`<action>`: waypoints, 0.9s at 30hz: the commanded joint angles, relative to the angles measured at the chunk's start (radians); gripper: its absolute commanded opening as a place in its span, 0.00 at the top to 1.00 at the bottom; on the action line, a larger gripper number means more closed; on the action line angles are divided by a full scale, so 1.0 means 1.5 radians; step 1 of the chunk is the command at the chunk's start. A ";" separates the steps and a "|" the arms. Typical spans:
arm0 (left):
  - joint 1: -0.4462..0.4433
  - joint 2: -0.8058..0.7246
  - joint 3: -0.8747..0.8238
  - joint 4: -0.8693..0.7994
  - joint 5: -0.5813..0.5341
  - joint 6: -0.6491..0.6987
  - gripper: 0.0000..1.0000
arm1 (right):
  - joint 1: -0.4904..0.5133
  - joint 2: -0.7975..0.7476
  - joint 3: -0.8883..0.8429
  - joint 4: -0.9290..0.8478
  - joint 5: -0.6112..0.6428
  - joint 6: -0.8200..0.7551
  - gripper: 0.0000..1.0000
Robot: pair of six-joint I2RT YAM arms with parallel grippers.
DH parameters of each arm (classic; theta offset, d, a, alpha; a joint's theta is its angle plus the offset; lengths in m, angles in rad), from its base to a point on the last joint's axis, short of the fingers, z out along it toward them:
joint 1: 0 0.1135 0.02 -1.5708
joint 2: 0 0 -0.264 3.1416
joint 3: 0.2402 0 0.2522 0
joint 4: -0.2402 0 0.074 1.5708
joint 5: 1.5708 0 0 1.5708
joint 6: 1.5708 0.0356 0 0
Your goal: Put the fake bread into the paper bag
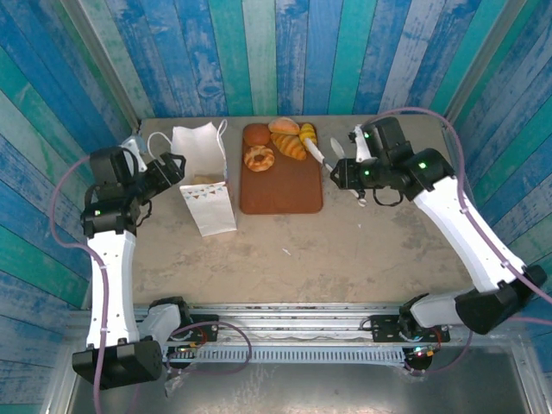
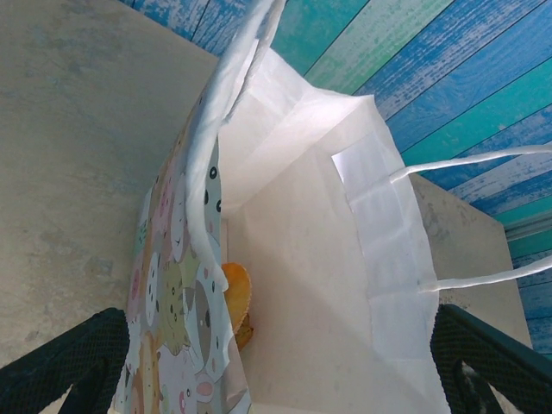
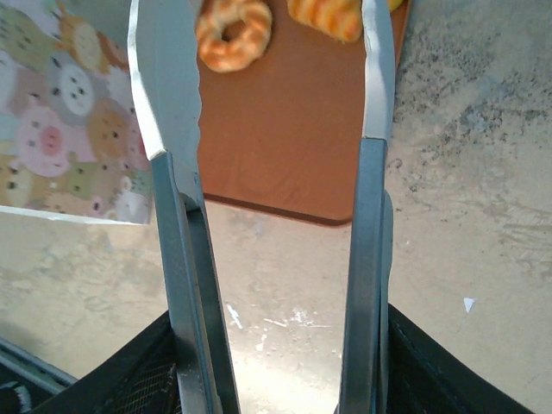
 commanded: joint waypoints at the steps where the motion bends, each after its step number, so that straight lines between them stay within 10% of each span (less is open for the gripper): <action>1: -0.001 -0.005 -0.017 0.026 0.012 -0.007 0.06 | -0.005 0.049 0.007 0.005 0.023 -0.090 0.45; 27: -0.001 0.034 -0.022 0.054 0.011 -0.003 0.06 | -0.022 0.460 0.201 0.025 0.138 -0.270 0.44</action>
